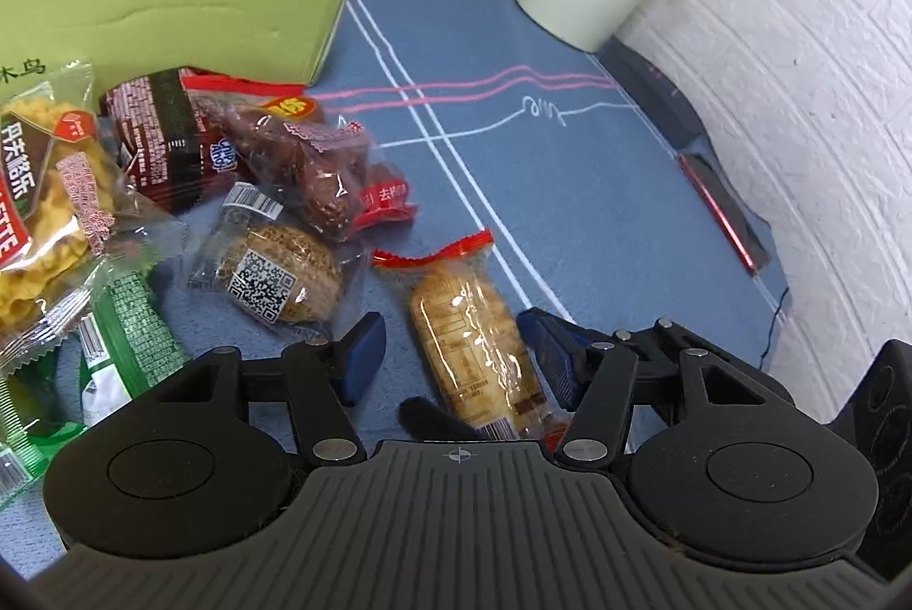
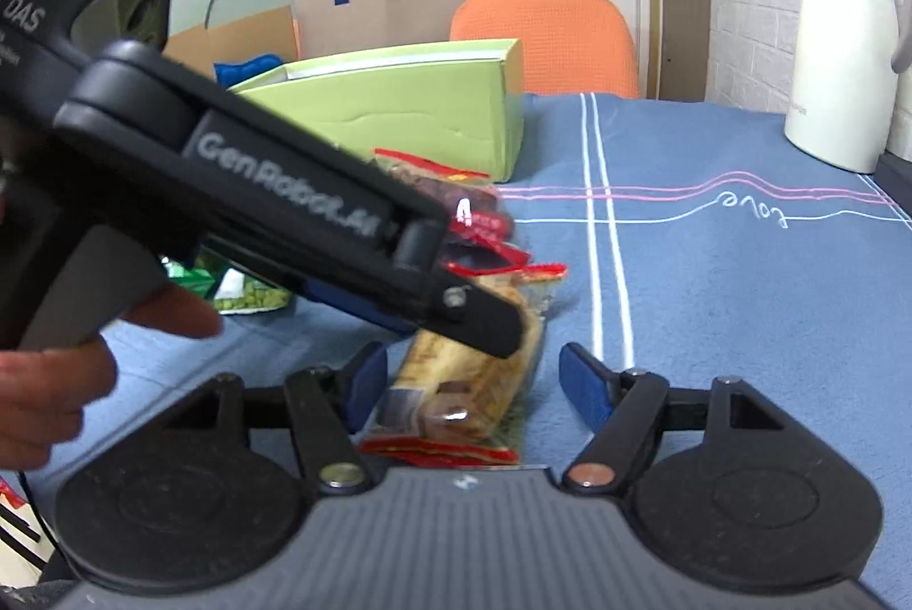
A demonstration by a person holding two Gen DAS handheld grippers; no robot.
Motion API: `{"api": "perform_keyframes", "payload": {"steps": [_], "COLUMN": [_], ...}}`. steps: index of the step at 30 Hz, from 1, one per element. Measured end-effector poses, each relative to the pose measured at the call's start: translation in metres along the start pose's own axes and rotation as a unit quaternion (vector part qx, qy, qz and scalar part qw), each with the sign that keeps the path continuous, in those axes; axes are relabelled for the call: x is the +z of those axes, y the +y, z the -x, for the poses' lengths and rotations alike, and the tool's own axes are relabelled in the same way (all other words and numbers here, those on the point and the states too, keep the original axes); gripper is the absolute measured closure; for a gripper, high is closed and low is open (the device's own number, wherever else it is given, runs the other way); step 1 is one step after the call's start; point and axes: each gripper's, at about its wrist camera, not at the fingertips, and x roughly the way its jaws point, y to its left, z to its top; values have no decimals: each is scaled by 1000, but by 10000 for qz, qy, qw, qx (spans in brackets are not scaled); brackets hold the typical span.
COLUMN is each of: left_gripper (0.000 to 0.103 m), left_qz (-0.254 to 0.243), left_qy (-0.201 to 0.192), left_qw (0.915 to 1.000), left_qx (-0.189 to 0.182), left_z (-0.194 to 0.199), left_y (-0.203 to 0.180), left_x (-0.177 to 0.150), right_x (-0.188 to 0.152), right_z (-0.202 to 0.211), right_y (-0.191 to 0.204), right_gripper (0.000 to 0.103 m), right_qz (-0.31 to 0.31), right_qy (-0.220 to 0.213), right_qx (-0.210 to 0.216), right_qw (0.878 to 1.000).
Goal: Organize snacks
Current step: 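Move the left gripper to the clear-wrapped biscuit with red tab and close, then carry the biscuit with the left gripper into the green box and release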
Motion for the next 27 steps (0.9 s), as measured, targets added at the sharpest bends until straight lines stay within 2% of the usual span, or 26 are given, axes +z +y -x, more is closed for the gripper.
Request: {"api": "perform_keyframes", "payload": {"steps": [2,5,6,10,13,16,19,23,27], "left_gripper": [63,80,83,83,82,82,82,82,82], "left_qz": [-48,46,93,383,397,327,288,346,522], "left_qy": [-12,13,-7,-213,-515,-893,-1265,-1580,-1671], "left_qw": [10000,9999,9999,9983,9969,9946,9913,9868,9835], "left_qx": [-5,-129,-97,-384,-435,-410,-222,128,465], "left_z": [-1,-4,-4,13,32,53,70,85,80], "left_y": [-4,-5,-4,-4,-11,-9,1,29,64], "left_x": [-2,-2,-3,-5,4,28,65,119,160], "right_x": [-2,-3,-3,0,13,40,78,134,180], "right_z": [0,1,3,18,31,33,18,-19,-70], "right_y": [6,9,8,9,14,16,15,19,18], "right_gripper": [31,44,46,47,47,47,47,46,46], "right_qz": [174,216,212,238,437,697,949,1204,1214], "right_qy": [-17,-112,-136,-281,-512,-794,-1080,-1294,-1220], "right_qx": [-95,-115,-188,-193,-309,-297,-108,165,528], "right_qw": [9998,9996,9995,9991,9973,9940,9895,9841,9837]}}
